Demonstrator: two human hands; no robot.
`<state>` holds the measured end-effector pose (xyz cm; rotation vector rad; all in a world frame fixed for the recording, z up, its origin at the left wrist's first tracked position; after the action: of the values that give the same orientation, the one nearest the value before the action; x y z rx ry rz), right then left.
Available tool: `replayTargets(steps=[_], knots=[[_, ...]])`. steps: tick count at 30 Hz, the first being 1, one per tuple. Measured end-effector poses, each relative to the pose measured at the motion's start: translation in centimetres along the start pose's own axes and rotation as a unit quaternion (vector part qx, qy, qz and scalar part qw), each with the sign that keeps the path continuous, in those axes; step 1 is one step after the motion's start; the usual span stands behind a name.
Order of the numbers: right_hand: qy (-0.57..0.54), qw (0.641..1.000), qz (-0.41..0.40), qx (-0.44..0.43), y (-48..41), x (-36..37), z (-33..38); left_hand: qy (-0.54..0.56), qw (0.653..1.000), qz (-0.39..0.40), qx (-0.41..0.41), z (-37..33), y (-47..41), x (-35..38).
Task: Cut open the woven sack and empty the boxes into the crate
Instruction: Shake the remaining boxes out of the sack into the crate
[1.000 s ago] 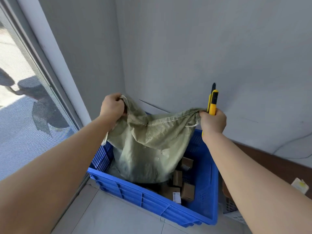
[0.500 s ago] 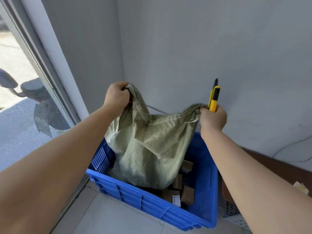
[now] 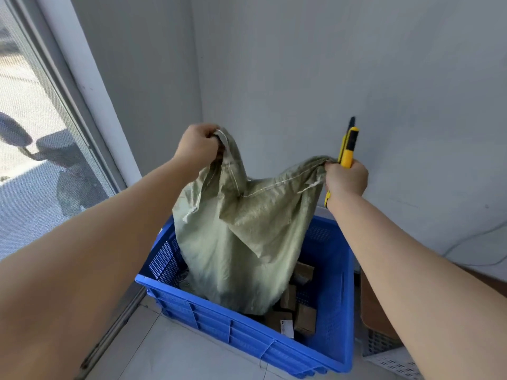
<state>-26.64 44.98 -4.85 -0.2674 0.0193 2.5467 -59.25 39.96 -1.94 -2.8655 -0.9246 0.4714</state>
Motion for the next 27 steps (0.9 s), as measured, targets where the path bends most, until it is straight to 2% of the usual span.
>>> replayTargets(steps=[4, 8, 11, 13, 17, 21, 24, 27], knots=[[-0.055, 0.996, -0.041, -0.063, -0.5, -1.0, 3.6, 0.040, 0.996, -0.072, 0.024, -2.6, -1.4, -2.0], [-0.016, 0.999, -0.009, -0.032, -0.4, -0.4, 3.5, 0.003, 0.999, 0.006, 0.049, -3.7, -0.7, 0.2], [-0.050, 0.993, -0.062, -0.084, -0.4, -1.8, 5.2, 0.048, 0.996, -0.051, 0.056, -5.8, -1.7, -1.7], [-0.075, 0.989, -0.062, -0.113, -0.3, -2.0, 6.4, 0.082, 0.991, -0.076, 0.067, -7.2, -2.3, -2.6], [-0.037, 0.994, -0.027, -0.094, 0.2, -1.1, 6.2, 0.048, 0.993, -0.046, 0.094, -7.9, -1.3, -1.6], [-0.132, 0.980, -0.083, -0.123, 0.1, -2.7, 8.3, 0.127, 0.977, -0.142, 0.100, -9.3, -2.0, -4.8], [-0.106, 0.985, -0.045, -0.127, 0.0, -1.8, 9.4, 0.093, 0.981, -0.119, 0.123, -10.1, -1.4, -4.1], [-0.075, 0.992, -0.020, -0.096, 0.1, -1.3, 8.3, 0.068, 0.984, -0.102, 0.129, -10.0, -1.1, -3.9]])
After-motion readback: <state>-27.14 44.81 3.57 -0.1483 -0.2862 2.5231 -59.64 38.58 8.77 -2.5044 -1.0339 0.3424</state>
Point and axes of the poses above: each hand's wrist, its own y-axis away from the middle knuckle, its own x-axis out of the palm, z = x × y, the point moved 9 cm from there along -y, towards the middle knuckle, and after that the axes turned 7 degrees about -z, right-handed, at the moved point
